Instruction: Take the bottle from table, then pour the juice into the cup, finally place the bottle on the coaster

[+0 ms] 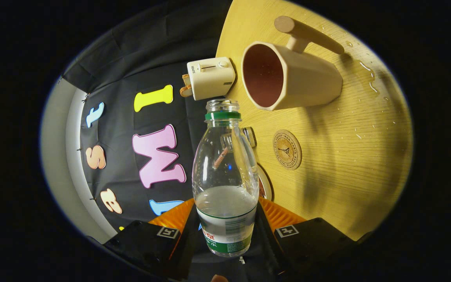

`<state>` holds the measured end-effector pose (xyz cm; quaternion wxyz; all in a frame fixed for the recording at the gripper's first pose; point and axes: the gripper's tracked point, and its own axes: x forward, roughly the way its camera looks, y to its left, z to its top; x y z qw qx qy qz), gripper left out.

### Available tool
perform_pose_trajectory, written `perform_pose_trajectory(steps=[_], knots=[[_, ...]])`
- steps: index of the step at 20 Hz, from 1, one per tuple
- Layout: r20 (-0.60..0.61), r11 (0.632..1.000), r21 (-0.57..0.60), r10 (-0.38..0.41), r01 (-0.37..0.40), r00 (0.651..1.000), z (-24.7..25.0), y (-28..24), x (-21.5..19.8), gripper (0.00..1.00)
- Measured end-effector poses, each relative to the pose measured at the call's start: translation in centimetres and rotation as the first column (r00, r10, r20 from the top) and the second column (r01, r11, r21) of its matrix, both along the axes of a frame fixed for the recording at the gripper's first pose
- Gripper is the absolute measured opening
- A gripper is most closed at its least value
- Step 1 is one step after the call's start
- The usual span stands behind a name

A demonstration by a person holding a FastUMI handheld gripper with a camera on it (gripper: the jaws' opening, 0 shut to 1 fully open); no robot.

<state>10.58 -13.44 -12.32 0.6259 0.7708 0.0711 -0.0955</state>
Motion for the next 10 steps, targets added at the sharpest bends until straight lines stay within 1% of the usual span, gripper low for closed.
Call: perform_pose_trajectory(steps=[10], knots=[[0.002, 0.998, 0.056, -0.020, 0.020, 1.000, 0.22, -0.45, 0.45, 0.75]])
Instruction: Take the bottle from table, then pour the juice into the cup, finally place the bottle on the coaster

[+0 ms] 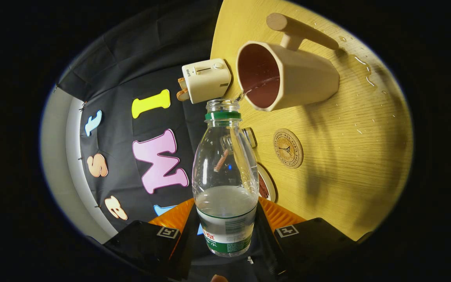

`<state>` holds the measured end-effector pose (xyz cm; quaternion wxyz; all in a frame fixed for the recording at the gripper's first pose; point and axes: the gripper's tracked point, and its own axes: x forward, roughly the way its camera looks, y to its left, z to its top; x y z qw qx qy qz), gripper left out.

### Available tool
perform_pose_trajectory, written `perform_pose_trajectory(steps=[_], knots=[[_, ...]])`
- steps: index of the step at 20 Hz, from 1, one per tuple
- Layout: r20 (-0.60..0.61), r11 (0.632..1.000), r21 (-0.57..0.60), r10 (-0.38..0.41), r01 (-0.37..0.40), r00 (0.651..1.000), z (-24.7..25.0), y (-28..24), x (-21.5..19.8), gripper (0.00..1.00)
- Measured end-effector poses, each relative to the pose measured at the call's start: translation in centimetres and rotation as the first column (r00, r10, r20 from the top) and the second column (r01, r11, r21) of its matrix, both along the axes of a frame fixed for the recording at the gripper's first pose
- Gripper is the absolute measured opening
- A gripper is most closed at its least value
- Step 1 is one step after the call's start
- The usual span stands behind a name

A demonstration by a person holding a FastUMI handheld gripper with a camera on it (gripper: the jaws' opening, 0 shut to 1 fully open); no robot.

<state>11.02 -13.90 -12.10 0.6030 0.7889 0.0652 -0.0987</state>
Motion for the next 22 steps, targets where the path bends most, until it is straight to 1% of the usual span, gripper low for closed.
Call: perform_pose_trajectory(steps=[8, 19, 22], knots=[[0.005, 1.000, 0.027, 0.007, -0.007, 1.000, 0.2, 0.1, 0.1, 0.74], [0.010, 0.995, 0.096, -0.017, 0.016, 1.000, 0.9, 0.0, 0.0, 0.74], [0.011, 0.992, 0.119, -0.034, 0.033, 0.999, 1.3, -0.3, 0.2, 0.74]])
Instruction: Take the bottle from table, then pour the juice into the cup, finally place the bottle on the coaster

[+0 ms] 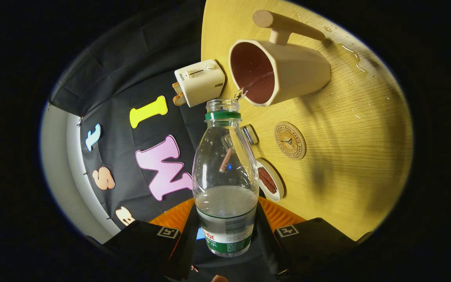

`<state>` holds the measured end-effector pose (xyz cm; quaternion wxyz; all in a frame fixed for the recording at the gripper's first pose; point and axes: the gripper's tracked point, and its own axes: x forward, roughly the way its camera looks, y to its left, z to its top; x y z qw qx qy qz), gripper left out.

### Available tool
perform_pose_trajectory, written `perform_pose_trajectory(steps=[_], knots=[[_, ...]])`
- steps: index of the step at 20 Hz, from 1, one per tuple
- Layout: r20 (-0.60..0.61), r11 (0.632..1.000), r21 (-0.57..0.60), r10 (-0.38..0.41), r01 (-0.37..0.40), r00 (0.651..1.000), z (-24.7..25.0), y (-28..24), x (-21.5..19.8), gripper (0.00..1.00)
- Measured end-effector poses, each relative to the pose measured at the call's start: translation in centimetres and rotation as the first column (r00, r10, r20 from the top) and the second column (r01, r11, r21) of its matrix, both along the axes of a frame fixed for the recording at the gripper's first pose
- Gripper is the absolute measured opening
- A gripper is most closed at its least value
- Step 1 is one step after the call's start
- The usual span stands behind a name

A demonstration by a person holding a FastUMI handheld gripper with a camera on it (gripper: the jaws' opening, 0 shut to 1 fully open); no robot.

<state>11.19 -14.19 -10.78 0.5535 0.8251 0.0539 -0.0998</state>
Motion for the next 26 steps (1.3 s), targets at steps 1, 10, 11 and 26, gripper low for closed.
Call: perform_pose_trajectory(steps=[1, 10, 11, 26], knots=[[0.000, 1.000, 0.006, -0.001, 0.001, 1.000, 0.0, 0.0, 0.1, 0.74], [0.002, 0.996, 0.088, -0.034, 0.034, 0.999, 1.0, -0.3, 0.4, 0.74], [0.002, 0.994, 0.102, -0.038, 0.038, 0.999, 1.2, -0.3, 0.5, 0.74], [-0.011, 0.960, 0.268, -0.079, 0.079, 0.997, 3.1, -1.7, 1.1, 0.75]])
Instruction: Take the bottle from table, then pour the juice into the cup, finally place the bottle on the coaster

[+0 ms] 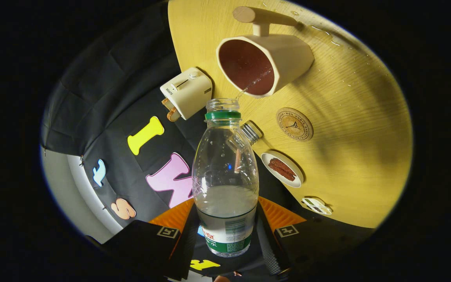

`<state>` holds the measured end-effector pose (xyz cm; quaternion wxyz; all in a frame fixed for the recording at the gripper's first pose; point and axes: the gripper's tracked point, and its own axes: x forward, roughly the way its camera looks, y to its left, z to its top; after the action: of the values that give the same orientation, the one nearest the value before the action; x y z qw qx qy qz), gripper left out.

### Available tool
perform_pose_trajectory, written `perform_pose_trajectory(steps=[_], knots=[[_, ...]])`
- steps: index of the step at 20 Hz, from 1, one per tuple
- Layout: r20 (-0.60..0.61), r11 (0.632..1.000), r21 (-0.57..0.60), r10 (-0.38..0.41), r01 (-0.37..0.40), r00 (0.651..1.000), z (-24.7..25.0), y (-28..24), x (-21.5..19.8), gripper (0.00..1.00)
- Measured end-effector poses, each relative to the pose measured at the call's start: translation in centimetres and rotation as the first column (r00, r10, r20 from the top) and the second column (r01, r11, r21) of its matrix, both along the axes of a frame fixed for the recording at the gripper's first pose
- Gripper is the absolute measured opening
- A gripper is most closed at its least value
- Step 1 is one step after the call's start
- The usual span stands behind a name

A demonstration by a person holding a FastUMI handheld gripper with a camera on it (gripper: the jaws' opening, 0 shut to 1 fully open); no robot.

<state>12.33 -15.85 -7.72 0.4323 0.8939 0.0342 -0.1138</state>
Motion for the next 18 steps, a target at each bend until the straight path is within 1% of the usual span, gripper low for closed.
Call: perform_pose_trajectory(steps=[5, 11, 15, 18], knots=[[-0.010, 1.000, 0.023, -0.009, 0.009, 1.000, 0.4, -1.0, 0.1, 0.74], [-0.015, 1.000, 0.008, -0.008, 0.009, 1.000, -0.1, -1.4, 0.0, 0.74], [-0.013, 1.000, -0.028, -0.005, 0.005, 1.000, -0.4, -1.1, -0.1, 0.74], [-0.019, 0.995, -0.099, -0.005, 0.003, 1.000, -0.9, -0.7, -0.3, 0.74]])
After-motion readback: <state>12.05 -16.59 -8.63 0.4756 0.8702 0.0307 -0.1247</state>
